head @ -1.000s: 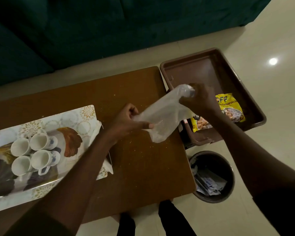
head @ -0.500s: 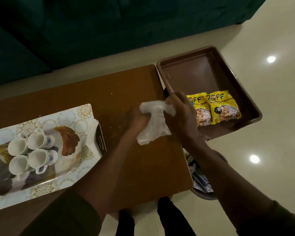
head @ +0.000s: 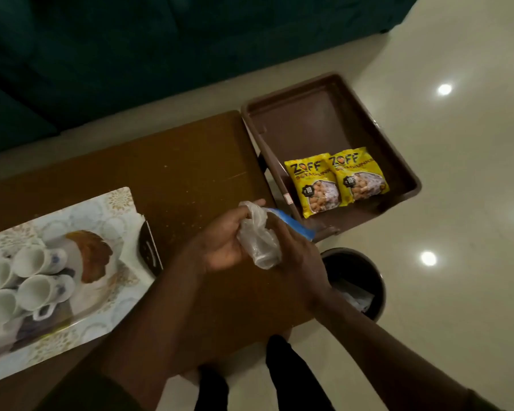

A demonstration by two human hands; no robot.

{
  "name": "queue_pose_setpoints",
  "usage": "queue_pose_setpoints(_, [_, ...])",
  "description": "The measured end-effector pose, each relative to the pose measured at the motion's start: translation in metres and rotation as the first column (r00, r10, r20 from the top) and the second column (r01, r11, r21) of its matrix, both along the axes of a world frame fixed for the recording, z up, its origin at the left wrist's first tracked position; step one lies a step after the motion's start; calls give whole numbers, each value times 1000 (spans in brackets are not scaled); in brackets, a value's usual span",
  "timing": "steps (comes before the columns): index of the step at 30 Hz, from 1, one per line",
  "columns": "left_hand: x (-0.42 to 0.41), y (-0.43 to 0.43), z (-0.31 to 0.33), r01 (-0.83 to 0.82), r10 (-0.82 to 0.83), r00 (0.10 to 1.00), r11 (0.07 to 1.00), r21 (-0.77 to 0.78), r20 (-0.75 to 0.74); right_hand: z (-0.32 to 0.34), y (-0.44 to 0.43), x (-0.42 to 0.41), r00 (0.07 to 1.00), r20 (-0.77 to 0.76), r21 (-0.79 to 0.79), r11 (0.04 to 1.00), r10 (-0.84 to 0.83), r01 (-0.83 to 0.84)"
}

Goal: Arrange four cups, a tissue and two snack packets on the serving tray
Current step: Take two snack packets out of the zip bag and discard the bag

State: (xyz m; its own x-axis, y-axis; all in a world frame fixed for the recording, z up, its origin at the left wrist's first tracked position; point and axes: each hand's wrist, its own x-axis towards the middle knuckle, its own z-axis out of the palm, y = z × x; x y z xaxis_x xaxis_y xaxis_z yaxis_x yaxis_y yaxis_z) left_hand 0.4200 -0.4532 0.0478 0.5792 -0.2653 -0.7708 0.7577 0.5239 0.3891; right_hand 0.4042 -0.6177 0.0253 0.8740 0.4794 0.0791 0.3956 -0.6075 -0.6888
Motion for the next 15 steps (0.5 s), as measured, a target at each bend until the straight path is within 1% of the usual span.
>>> queue_pose_setpoints(2, [4, -7, -1, 207, -208, 975, 978, 21, 80, 1, -19, -7, 997, -33, -5, 998, -69, 69])
queue_pose_setpoints(4, [6, -16, -4, 395, -392, 915, 919, -8, 91, 1, -40, -15, 985, -75, 19, 987, -157, 159])
queue_pose_setpoints(6, [7, -31, -6, 502, -498, 864, 864, -40, 78, -3, -62, -23, 963, -88, 12, 966, -254, 256])
queue_pose_setpoints(8, [9, -56, -8, 585, -583, 808, 811, 8, 88, -13, -87, -27, 919, -84, -23, 923, -386, 385])
queue_pose_setpoints(10, [11, -83, -11, 604, -610, 787, 793, 84, 97, -26, -112, -29, 860, -94, -49, 865, -502, 500])
queue_pose_setpoints(11, [11, -98, -13, 577, -591, 801, 805, 141, 93, -32, -126, -30, 828, -124, -65, 837, -547, 543])
queue_pose_setpoints(13, [10, -125, -19, 463, -499, 864, 839, 284, 64, -44, -148, -31, 755, -200, -103, 780, -624, 617])
queue_pose_setpoints(15, [7, -144, -24, 351, -392, 920, 857, 377, 33, -58, -167, -32, 683, -220, -158, 717, -696, 679])
